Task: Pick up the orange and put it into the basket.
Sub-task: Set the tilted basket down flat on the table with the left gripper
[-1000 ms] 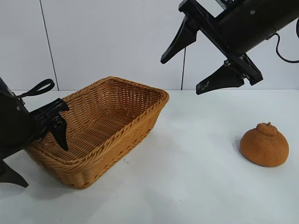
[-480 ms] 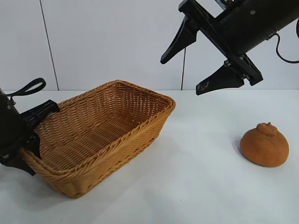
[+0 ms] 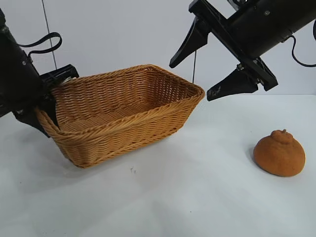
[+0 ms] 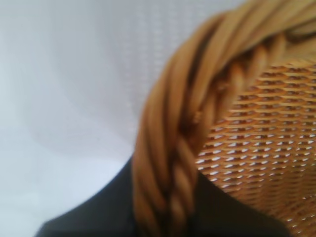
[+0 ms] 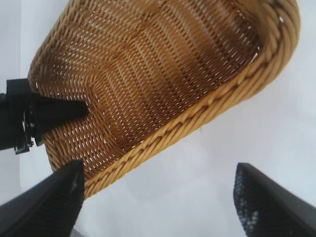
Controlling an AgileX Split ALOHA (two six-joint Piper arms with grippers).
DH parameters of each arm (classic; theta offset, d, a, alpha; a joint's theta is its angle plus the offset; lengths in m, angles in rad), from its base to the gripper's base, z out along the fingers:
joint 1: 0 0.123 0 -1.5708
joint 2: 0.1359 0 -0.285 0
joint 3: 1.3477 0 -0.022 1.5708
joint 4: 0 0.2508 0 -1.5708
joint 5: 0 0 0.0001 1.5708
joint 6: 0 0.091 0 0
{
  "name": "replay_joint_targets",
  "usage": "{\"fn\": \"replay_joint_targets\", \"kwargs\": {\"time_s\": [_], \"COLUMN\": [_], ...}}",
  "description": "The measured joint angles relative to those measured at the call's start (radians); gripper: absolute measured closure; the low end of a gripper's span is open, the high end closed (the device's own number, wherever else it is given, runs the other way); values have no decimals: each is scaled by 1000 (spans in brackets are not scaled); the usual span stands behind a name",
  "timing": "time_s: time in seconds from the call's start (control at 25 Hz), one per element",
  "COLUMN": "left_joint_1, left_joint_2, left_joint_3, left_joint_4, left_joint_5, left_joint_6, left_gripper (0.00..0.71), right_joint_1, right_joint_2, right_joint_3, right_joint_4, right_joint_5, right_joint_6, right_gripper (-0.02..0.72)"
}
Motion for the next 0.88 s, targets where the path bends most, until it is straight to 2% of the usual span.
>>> {"fn": "replay_joint_targets", "kwargs": {"time_s": [0.16, 0.32, 0.88], "left_joint_1": [0, 0, 0], "left_joint_2": [3, 3, 134], "left_joint_3": [-18, -18, -18], "left_joint_4": [-34, -47, -79], "left_joint_5": [65, 100, 20], "left_joint_6": [139, 200, 211], "left_gripper": [624, 624, 620], "right_joint_1": [0, 0, 0], "right_joint_2": [0, 0, 0], "right_joint_3": [0, 0, 0], "right_joint_4": [0, 0, 0], "right_joint_5": [1, 5, 5], "right_joint_6": [0, 0, 0], "right_gripper": [136, 136, 136]}}
